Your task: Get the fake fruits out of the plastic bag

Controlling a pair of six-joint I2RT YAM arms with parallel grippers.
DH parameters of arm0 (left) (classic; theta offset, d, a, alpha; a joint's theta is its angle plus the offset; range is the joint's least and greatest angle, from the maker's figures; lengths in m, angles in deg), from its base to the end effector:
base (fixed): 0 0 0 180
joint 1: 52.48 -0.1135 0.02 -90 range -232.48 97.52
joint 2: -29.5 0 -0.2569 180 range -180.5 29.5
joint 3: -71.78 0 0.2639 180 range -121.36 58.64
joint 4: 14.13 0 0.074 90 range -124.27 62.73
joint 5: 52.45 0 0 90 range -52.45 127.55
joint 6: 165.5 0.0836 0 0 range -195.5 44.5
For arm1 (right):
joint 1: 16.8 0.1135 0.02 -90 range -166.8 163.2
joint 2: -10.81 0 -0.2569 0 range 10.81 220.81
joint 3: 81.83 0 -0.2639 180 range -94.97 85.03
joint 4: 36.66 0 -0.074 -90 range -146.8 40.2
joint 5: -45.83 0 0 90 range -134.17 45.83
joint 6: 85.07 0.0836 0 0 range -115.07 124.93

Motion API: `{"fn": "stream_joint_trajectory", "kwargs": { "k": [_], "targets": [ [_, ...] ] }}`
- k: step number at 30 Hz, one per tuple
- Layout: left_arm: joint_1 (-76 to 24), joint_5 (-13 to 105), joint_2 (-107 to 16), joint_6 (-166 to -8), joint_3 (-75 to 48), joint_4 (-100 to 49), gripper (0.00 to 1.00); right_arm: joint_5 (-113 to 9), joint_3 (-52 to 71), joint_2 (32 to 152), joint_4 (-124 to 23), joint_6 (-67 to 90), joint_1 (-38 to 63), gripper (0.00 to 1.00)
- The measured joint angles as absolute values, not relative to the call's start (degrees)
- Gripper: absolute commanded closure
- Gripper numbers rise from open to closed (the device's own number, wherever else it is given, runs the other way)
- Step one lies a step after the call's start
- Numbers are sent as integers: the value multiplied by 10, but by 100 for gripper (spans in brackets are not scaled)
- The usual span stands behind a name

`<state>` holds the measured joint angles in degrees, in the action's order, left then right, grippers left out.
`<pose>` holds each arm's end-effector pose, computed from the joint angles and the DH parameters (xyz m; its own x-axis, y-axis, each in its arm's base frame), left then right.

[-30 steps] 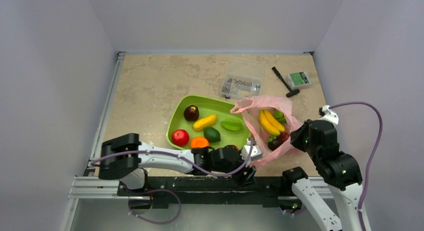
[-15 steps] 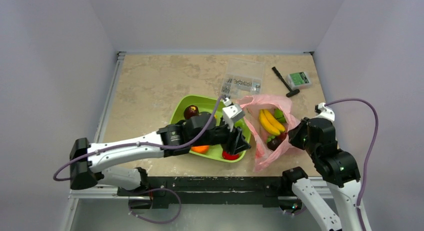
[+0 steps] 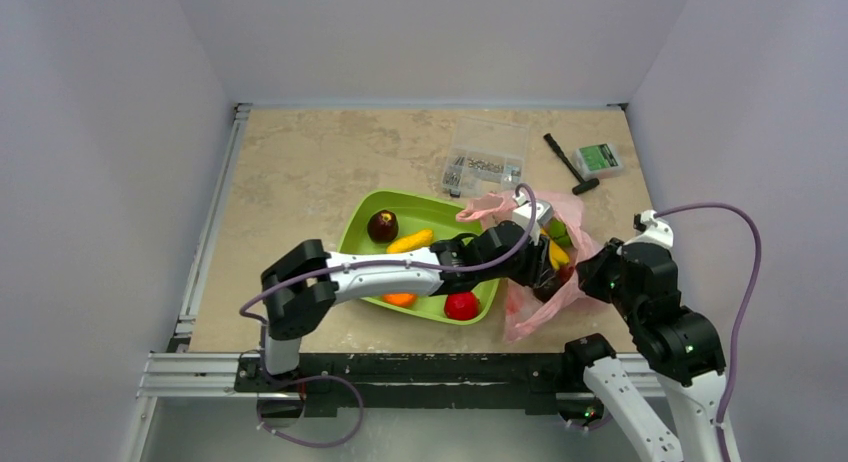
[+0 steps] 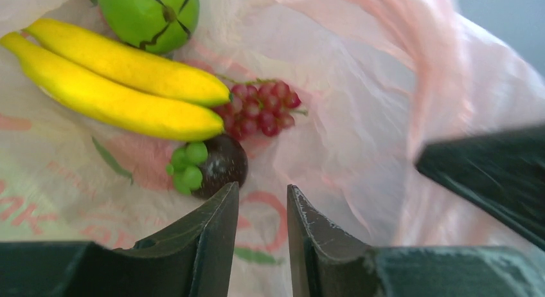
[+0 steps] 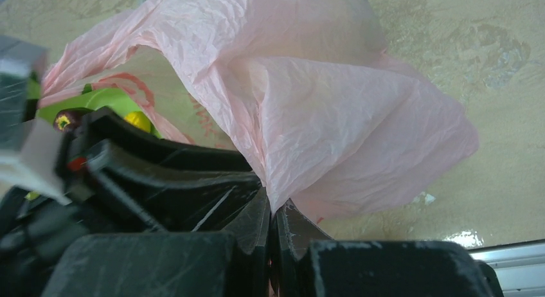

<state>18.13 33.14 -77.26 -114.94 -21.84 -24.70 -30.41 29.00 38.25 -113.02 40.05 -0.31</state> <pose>0.1704 -0.4649 0.2362 -0.6857 0.0405 -0.7267 0.6235 0.5479 -0.5578 0.1175 0.0140 0.3193 -0.4963 0.4358 -0.7508 0.2415 0.9000 0.3628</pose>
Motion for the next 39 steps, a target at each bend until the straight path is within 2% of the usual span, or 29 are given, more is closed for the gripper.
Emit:
{"fn": "stream_joint_trajectory", "kwargs": {
  "k": [7, 18, 24, 35, 39],
  "targets": [
    [181, 310, -883, -1122, -279, -202, 66, -305, 290, 369, -1130, 400, -3, 100],
    [179, 341, -959, -1088, -320, -242, 27, -318, 290, 369, -1130, 400, -3, 100],
    [179, 341, -959, -1086, -317, -269, 20, -319, 290, 369, -1129, 400, -3, 100],
    [179, 323, -986, -1083, -329, -254, 21, -322, 291, 369, -1128, 400, -3, 100],
    [179, 321, -993, -1083, -338, -254, 36, -322, 293, 364, -1127, 400, -3, 100]
  ]
}}
